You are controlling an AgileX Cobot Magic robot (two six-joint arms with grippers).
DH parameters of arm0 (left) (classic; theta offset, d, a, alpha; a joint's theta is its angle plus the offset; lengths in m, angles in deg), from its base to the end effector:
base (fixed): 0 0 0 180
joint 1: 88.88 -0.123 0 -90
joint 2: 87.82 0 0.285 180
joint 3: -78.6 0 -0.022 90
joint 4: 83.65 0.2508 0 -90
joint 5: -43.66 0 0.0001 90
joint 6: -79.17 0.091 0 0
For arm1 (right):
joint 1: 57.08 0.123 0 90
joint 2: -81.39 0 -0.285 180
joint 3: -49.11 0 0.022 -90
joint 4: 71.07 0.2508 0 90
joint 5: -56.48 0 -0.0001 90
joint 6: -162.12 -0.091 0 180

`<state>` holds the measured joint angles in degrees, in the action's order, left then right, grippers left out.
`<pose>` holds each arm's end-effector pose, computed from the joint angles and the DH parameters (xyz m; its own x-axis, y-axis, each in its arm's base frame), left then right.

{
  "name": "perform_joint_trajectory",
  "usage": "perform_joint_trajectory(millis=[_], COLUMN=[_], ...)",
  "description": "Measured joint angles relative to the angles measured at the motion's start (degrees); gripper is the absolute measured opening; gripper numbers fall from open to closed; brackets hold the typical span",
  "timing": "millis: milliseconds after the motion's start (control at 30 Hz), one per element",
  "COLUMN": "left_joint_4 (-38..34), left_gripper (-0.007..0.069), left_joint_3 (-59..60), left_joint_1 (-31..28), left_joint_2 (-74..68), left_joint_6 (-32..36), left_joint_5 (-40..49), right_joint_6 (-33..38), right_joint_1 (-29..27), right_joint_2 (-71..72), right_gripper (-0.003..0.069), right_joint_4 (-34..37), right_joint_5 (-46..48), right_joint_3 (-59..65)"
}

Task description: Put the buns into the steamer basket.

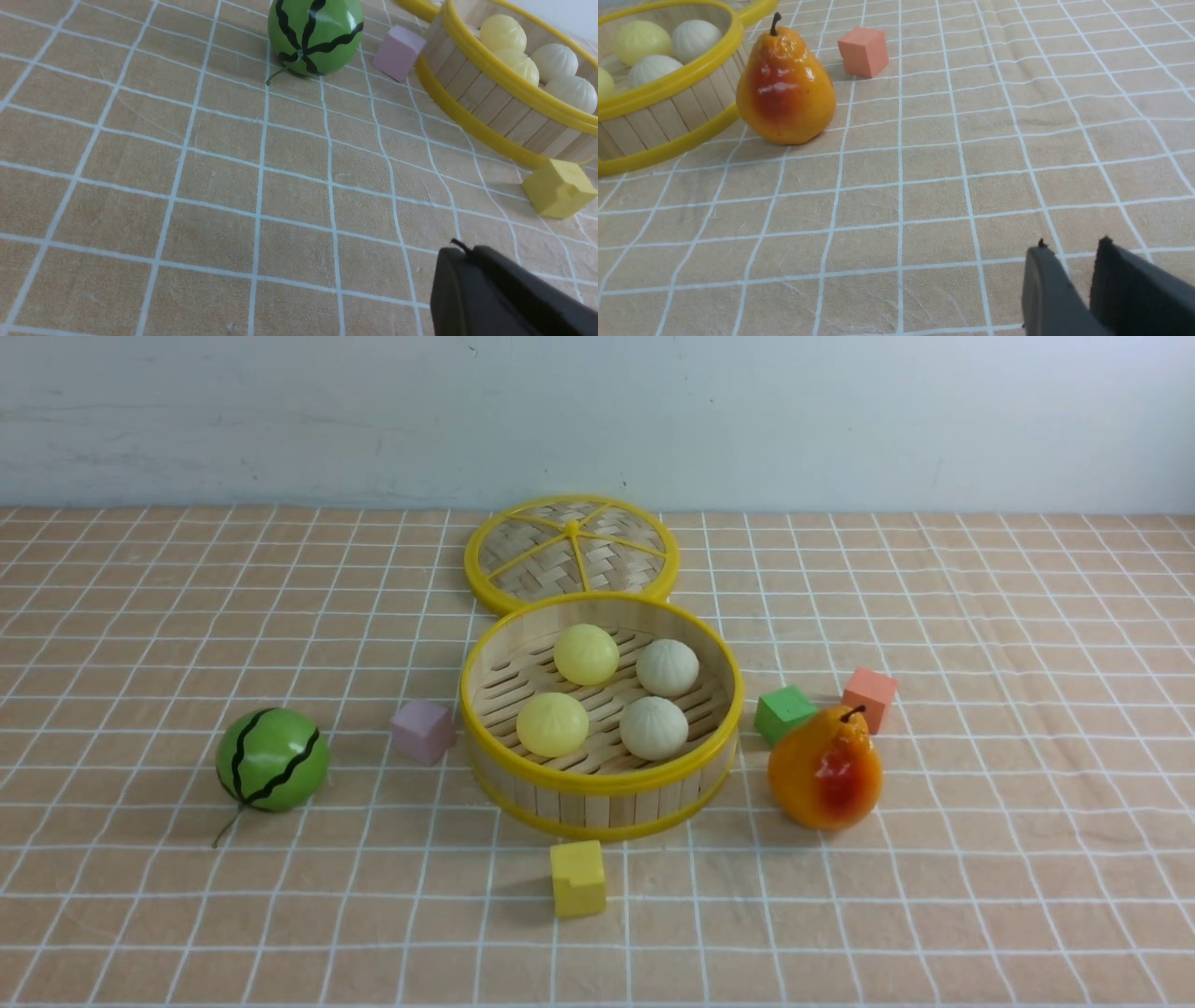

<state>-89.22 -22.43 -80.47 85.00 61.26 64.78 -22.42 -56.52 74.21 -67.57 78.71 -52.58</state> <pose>0.0518 -0.0109 0.1705 -0.3391 -0.3464 -0.8747 0.0502 0.9218 -0.3845 0.0522 0.0026 0.1725 -0.3052 0.1324 -0.9430 0.0096 0.9907 0.1359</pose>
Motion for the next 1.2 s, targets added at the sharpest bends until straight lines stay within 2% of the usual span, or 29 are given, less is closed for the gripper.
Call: perform_joint_trajectory(millis=[1200], left_joint_4=[0.0], left_gripper=[0.0029], left_joint_3=[0.0], left_joint_1=[0.0], left_joint_2=[0.0], left_joint_6=[0.0], left_joint_5=[0.0], right_joint_6=[0.0], right_joint_1=[0.0], right_joint_2=[0.0], right_gripper=[0.0208], right_joint_4=[0.0], right_joint_5=[0.0], right_joint_3=[0.0])
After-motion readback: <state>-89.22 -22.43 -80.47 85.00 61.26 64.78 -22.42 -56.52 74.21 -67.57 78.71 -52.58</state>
